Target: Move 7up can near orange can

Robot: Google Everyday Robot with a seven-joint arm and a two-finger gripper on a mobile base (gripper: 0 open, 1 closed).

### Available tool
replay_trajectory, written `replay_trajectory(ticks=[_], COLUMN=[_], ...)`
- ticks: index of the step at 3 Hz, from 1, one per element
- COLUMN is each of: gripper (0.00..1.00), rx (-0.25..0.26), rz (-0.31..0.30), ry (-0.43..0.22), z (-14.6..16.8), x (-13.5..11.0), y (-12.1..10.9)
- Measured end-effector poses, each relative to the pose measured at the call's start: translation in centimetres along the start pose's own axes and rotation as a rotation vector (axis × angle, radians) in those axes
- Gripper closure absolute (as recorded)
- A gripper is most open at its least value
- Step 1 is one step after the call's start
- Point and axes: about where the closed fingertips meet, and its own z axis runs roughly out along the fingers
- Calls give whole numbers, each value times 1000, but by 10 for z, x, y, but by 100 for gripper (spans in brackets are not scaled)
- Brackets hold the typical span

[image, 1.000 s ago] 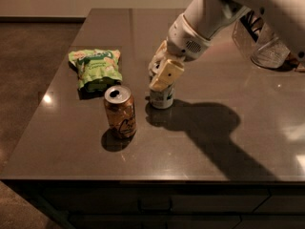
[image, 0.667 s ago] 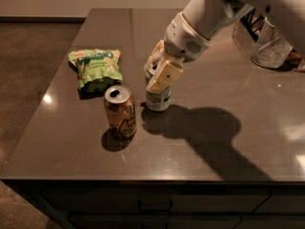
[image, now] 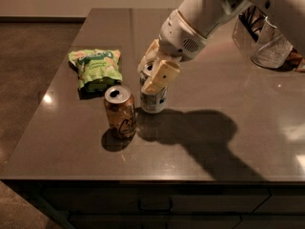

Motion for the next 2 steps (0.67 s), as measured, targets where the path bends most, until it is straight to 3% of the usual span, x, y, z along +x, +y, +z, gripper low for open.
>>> replay_trajectory(ticks=[2], gripper=[58], rx=[-63], rz=[0], ry=[25], z=[19], x=[9], y=[8])
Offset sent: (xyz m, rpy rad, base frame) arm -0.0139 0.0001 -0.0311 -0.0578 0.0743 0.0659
